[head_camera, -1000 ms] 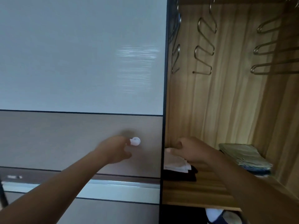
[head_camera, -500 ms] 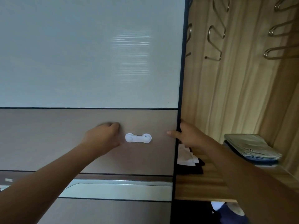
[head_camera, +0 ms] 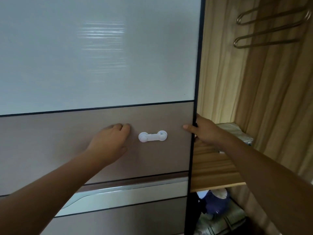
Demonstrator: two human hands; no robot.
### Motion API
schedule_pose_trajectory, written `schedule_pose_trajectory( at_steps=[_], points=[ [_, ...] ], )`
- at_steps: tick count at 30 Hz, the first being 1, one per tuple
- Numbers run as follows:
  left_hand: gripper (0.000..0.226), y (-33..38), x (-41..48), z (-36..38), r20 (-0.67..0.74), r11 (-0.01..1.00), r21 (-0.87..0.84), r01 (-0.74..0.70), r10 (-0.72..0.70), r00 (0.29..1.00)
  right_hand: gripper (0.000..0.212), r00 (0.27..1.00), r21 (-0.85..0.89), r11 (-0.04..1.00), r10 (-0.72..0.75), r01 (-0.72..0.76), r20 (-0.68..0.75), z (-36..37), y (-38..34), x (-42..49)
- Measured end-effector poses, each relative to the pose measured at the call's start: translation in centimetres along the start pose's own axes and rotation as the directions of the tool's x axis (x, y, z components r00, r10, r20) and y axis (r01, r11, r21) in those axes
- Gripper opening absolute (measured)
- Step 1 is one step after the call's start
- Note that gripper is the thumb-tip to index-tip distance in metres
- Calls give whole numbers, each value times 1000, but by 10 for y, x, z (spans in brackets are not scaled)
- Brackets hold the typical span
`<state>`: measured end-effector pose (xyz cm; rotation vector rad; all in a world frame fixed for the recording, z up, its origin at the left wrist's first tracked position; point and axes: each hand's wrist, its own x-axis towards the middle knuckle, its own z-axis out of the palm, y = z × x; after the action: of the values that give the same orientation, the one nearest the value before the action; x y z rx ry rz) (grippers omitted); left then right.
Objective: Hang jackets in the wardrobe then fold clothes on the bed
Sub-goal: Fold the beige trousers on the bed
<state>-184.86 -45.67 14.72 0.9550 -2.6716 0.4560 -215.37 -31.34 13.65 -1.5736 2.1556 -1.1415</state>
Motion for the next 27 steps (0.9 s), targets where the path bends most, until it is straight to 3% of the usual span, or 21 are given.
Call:
schedule_pose_trajectory(
  at_steps=[10, 16, 18, 22, 25, 27],
  points=[
    [64, 124, 61, 7, -16, 975, 116, -191, 194, 981, 56, 967, 50, 981, 194, -188, -166, -99, 95, -27],
    [53, 211, 96, 0, -72, 959, 111, -260, 269, 960, 51, 877, -17, 964, 232, -264, -421, -133, 157, -48],
    [48, 237, 111, 0, -90, 950, 92, -297, 305, 948, 50, 828, 82, 959, 277, -273, -488, -141, 174, -59],
    [39, 291, 139, -1, -67, 933, 85, -349, 355, 933, 78, 740, 244, 938, 344, -246, -578, -148, 206, -81],
    [37, 325, 154, -1, -58, 924, 71, -377, 381, 923, 83, 745, 238, 923, 384, -301, -546, -148, 226, -90],
    [36, 339, 160, 2, -42, 915, 66, -398, 401, 915, 97, 775, 245, 915, 401, -319, -489, -150, 238, -90]
  ],
)
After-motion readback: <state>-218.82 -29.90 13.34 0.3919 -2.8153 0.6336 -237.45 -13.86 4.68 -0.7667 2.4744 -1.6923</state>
